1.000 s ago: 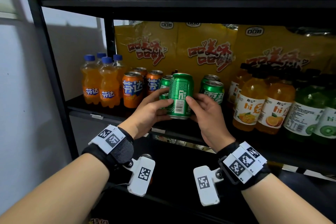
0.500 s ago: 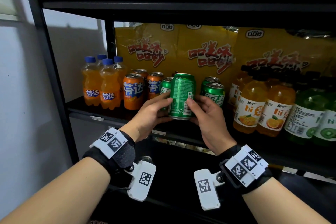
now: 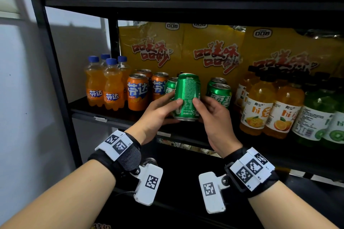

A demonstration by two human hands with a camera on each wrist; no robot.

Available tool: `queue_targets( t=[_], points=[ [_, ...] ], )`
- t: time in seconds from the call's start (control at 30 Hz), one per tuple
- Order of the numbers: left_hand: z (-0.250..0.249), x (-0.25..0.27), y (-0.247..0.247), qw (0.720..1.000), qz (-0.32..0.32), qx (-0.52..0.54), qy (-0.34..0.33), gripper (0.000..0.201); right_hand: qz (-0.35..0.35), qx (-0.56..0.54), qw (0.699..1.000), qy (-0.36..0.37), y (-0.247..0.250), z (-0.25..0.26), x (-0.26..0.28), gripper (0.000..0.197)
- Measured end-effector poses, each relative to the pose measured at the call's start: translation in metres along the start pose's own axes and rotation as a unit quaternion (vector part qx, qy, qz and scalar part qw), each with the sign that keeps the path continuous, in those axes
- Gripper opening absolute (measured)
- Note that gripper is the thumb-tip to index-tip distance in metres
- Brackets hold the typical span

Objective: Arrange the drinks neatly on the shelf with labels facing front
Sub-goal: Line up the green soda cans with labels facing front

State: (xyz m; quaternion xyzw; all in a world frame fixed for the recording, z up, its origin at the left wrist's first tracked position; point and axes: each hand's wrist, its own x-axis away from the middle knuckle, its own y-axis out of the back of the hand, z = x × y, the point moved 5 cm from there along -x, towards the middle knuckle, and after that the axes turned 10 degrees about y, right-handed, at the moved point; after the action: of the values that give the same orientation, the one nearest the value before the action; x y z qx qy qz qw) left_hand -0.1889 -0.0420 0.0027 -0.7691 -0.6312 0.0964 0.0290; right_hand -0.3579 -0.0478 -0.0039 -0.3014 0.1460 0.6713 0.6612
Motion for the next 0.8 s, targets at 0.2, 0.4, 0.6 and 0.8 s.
queue_targets(
  t=[0.2, 0.4, 0.6, 0.8],
  points=[
    [0.0025, -0.0017, 0.0041, 1.0, -0.017, 0.019, 0.014, 0.047, -0.01, -0.012, 1.0, -0.019, 0.0024, -0.0024, -0.0028, 0.019],
    [0.001, -0.0026, 0.0059, 1.0, -0.017, -0.007, -0.018, 0.046, 0.023, -0.004, 1.0, -0.005, -0.0011, -0.0008, -0.0016, 0.053],
    [-0.001, -0.0015, 0.0002, 0.999, -0.009, -0.025, -0.038, 0.05, 0.022, -0.029, 0.999, -0.01, 0.0, 0.0007, 0.0007, 0.036],
    [0.0011, -0.001, -0.0022, 0.999, -0.008, -0.03, -0.037, 0.048, 0.029, -0.026, 0.999, -0.017, -0.0028, 0.0056, 0.0024, 0.046]
  ],
)
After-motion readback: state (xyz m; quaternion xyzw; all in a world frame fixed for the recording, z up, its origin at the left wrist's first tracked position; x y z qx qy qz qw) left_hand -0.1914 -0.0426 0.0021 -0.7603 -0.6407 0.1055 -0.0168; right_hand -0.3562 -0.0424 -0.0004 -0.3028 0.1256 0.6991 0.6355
